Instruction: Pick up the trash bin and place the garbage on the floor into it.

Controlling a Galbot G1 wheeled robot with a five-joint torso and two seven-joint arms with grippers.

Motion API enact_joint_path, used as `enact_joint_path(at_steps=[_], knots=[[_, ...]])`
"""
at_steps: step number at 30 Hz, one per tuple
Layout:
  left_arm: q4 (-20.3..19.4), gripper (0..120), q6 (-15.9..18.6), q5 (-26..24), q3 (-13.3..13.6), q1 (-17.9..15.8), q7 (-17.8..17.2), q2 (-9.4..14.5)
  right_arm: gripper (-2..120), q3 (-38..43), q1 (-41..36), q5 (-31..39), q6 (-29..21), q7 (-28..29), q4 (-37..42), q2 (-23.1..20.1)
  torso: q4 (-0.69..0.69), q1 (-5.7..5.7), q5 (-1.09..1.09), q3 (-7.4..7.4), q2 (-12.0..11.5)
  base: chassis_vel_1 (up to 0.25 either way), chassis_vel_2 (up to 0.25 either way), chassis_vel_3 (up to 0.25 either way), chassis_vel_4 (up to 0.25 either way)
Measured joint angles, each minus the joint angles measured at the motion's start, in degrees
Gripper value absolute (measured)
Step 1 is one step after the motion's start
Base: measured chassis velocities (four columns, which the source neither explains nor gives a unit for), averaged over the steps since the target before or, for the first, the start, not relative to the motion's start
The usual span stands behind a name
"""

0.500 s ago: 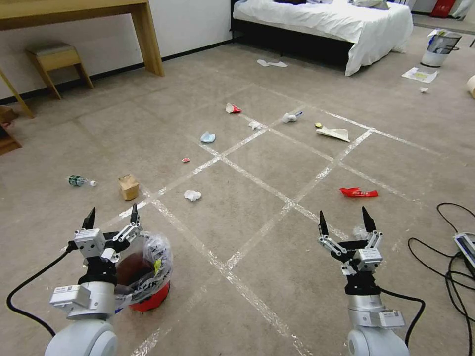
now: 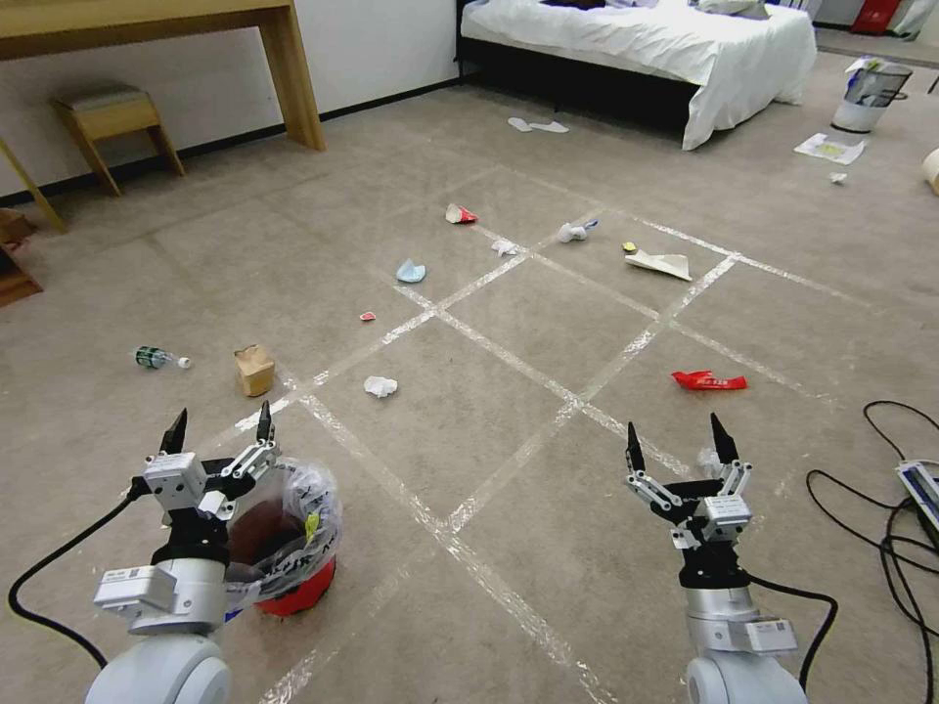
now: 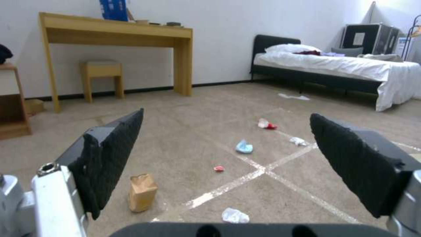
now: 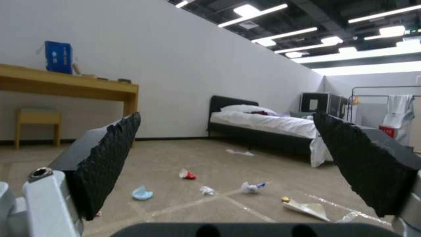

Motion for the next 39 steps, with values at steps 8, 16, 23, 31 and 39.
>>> enact_joint_path(at_steps=[8, 16, 23, 31, 39], knots=[[-0.30, 100, -0.05, 0.11, -0.09, 0.23, 0.00, -0.20, 100, 0.07, 0.11, 0.00, 0.14, -0.07, -0.25, -0.11, 0.00, 0.00, 0.00, 0.00, 0.00, 0.000, 0.000, 0.000, 0.000], [-0.30, 100, -0.07, 0.11, -0.10, 0.19, 0.00, -0.16, 100, 0.20, 0.13, 0.00, 0.38, -0.10, -0.45, -0.04, 0.00, 0.00, 0.00, 0.00, 0.00, -0.009, 0.006, 0.009, -0.013], [-0.30, 100, -0.10, -0.23, -0.44, 0.18, -0.01, 0.09, 100, 0.16, 0.08, 0.06, 0.55, -0.13, -0.58, 0.10, 0.00, 0.00, 0.00, 0.00, 0.00, -0.059, 0.044, 0.058, -0.052], [-1.04, 100, 1.10, -0.46, -1.46, 0.03, -2.73, 0.74, 100, 0.05, 0.19, 0.03, 0.98, 0.20, -0.65, -0.31, 0.00, 0.01, 0.00, 0.01, 0.00, -0.040, 0.058, 0.037, -0.056], [-6.66, 100, 17.91, -7.24, -8.10, 2.30, -13.31, 7.16, 100, 0.61, 0.68, 0.82, 1.86, -0.48, -1.35, -1.14, 0.01, 0.00, 0.00, 0.00, 0.00, 0.000, 0.000, 0.000, 0.000]])
